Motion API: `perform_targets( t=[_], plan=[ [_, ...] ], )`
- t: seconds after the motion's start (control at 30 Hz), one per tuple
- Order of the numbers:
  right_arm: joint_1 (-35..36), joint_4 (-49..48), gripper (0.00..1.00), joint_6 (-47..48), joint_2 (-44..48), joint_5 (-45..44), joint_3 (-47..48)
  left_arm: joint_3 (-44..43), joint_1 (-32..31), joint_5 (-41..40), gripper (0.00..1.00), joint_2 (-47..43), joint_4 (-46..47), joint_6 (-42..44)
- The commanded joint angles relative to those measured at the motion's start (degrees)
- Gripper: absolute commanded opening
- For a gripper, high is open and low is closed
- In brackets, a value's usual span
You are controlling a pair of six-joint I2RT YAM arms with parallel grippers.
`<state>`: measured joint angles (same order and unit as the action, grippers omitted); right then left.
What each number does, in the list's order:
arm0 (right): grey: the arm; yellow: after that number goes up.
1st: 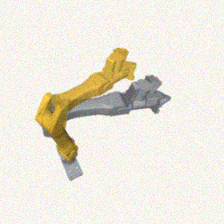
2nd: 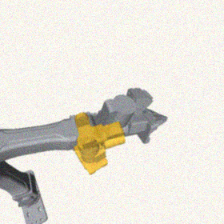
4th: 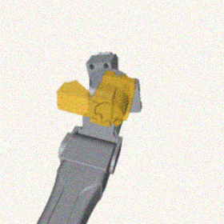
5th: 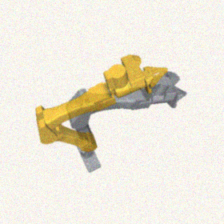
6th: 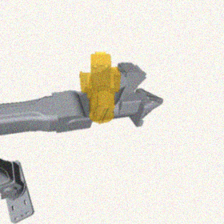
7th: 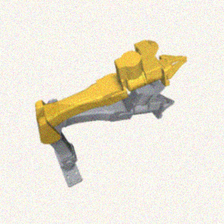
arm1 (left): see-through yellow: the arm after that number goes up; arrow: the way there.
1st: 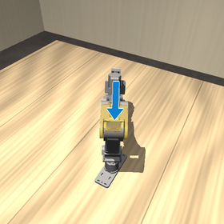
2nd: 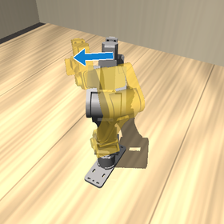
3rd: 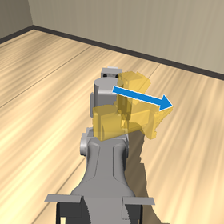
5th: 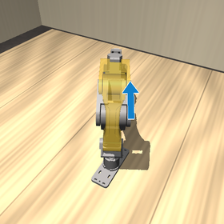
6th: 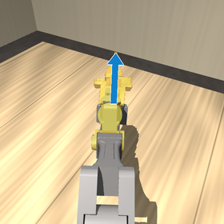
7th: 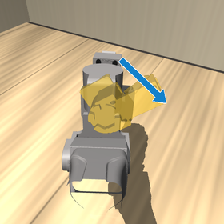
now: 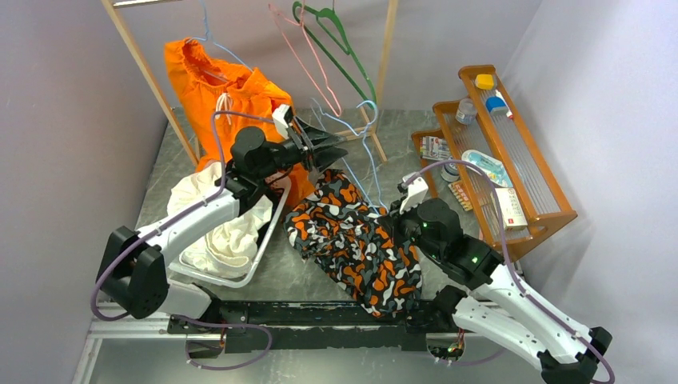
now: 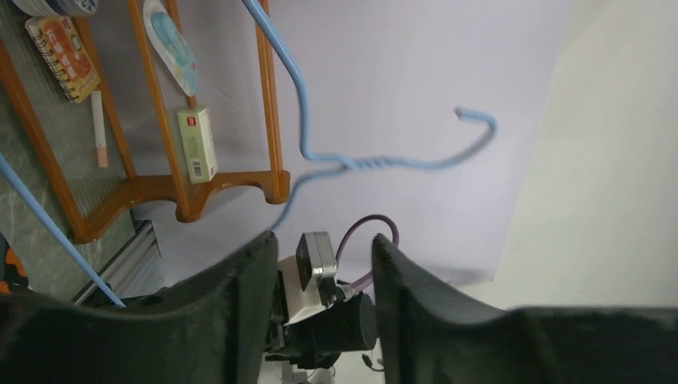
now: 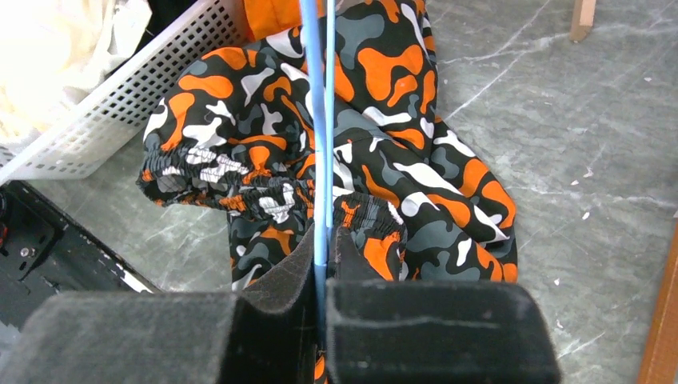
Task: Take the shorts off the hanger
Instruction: Place the hanger on the clothes rod.
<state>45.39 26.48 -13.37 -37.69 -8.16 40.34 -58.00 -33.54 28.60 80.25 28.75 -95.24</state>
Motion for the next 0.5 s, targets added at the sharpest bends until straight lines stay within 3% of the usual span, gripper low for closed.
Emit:
perform_targets(
  t=[0.0, 0.17, 0.47],
  plan=[
    [-0.12, -0.34, 0.0, -1.47, 0.42, -2.73, 1.74, -0.41, -0.15, 3.14, 0.58, -3.93, 1.61, 7.92],
    [-0.11, -0.38, 0.0, -1.01, -0.16, -1.94, 2.46, -1.87, -1.49, -2.33, 0.75, -10.38, -12.66, 19.21],
    [0.02, 1.12, 0.0, 1.14, -4.79, 0.88, 5.11, 2.95, -2.31, -10.71, 0.77, -21.33, -30.58, 31.06]
  ],
)
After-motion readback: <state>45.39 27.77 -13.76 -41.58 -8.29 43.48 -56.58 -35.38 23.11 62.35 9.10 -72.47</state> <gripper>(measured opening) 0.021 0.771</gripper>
